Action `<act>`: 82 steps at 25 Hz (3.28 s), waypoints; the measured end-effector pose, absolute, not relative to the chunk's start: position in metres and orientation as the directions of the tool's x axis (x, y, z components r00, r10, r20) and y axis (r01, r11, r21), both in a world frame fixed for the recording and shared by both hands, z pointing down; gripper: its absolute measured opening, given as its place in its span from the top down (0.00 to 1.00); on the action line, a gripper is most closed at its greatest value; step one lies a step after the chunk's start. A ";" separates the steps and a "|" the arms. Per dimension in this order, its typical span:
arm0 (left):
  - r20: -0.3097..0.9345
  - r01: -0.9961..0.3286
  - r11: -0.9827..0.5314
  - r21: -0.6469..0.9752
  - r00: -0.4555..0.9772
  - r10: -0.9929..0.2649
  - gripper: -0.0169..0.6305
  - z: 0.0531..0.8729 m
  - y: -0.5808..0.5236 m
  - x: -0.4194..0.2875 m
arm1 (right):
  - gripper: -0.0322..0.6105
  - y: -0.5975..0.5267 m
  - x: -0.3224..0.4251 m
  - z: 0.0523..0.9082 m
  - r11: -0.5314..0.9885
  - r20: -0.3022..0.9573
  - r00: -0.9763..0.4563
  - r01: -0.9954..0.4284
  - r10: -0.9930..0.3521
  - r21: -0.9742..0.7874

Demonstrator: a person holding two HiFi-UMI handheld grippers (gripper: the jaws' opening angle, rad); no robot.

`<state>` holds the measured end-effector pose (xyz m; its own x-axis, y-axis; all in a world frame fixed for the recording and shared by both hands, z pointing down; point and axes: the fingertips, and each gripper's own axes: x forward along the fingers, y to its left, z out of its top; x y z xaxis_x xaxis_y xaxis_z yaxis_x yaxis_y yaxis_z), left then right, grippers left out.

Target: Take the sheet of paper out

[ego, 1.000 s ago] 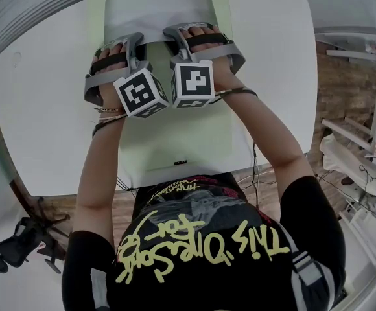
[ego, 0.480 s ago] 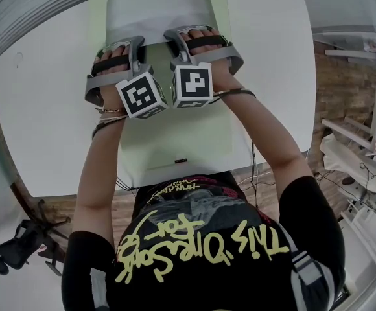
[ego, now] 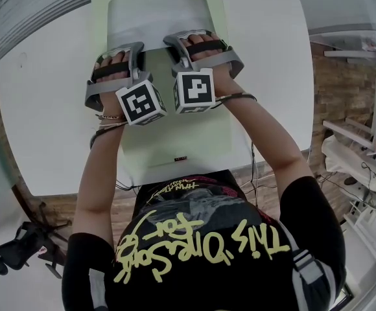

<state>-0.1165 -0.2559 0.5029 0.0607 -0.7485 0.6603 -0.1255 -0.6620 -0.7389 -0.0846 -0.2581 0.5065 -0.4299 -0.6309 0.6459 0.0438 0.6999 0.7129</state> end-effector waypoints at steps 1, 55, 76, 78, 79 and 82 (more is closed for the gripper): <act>0.660 -0.127 -0.661 -0.739 0.061 -0.749 0.96 0.502 -0.254 -0.116 | 0.94 -0.257 -0.084 0.505 0.698 0.644 -0.431 0.043 -0.632 0.714; 0.623 -0.197 -0.622 -0.758 0.064 -0.780 0.96 0.471 -0.174 -0.111 | 0.94 -0.176 -0.077 0.472 0.706 0.607 -0.471 -0.049 -0.640 0.707; 0.609 -0.233 -0.608 -0.759 0.077 -0.789 0.96 0.451 -0.159 -0.108 | 0.94 -0.164 -0.075 0.447 0.693 0.582 -0.490 -0.065 -0.649 0.718; 0.603 -0.239 -0.602 -0.762 0.079 -0.794 0.96 0.448 -0.156 -0.109 | 0.94 -0.161 -0.076 0.443 0.690 0.578 -0.494 -0.065 -0.650 0.721; 0.599 -0.242 -0.598 -0.764 0.079 -0.797 0.96 0.446 -0.155 -0.109 | 0.94 -0.160 -0.076 0.441 0.688 0.575 -0.496 -0.065 -0.650 0.722; 0.587 -0.251 -0.586 -0.770 0.080 -0.806 0.96 0.439 -0.154 -0.108 | 0.94 -0.157 -0.075 0.434 0.680 0.566 -0.501 -0.065 -0.655 0.730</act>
